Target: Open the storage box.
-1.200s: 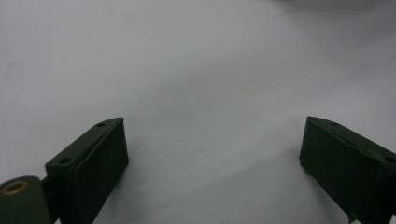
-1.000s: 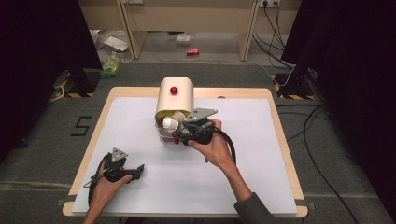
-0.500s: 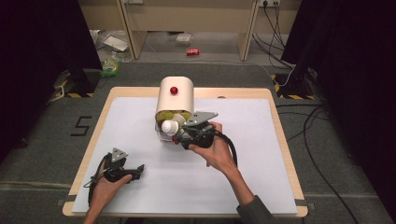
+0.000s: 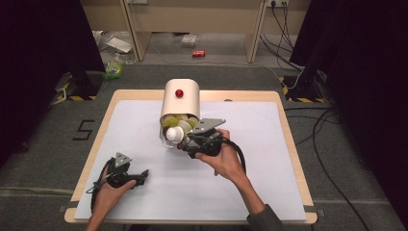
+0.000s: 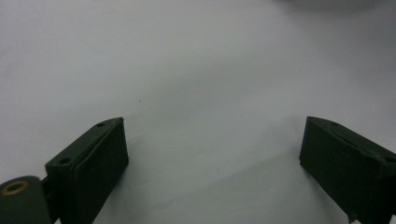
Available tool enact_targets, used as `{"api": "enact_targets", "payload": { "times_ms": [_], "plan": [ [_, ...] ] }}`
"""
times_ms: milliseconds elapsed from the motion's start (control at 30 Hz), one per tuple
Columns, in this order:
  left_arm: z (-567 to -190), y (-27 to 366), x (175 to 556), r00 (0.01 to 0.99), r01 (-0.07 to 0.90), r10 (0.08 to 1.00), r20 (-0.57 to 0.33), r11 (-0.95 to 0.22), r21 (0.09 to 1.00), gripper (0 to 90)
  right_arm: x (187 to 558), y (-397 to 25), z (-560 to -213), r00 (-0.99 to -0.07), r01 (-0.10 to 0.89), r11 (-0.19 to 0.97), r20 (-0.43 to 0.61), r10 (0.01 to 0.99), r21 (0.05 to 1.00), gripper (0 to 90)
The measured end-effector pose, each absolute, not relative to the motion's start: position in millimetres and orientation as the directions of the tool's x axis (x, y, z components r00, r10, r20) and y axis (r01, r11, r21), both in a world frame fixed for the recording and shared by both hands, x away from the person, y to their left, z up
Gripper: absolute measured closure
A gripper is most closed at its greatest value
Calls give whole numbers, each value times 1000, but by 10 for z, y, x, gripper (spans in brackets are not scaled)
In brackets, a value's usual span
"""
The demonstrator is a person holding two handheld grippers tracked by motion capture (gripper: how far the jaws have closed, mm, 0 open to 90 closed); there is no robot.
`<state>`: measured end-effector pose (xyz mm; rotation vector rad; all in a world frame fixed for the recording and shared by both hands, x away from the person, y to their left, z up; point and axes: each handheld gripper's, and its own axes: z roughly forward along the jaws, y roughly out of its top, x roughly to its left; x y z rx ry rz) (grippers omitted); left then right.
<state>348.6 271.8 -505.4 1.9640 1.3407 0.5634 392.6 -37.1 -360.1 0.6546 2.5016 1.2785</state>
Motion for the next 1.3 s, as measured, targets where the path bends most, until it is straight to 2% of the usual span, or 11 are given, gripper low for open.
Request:
{"api": "enact_targets", "payload": {
  "times_ms": [1300],
  "plan": [
    [-5054, 2717, 3486, 374, 631, 927, -25, -235, 740, 69, 3668, -395, -3660, -887, 246, 545, -41, 460, 802, 536]
  ]
}}
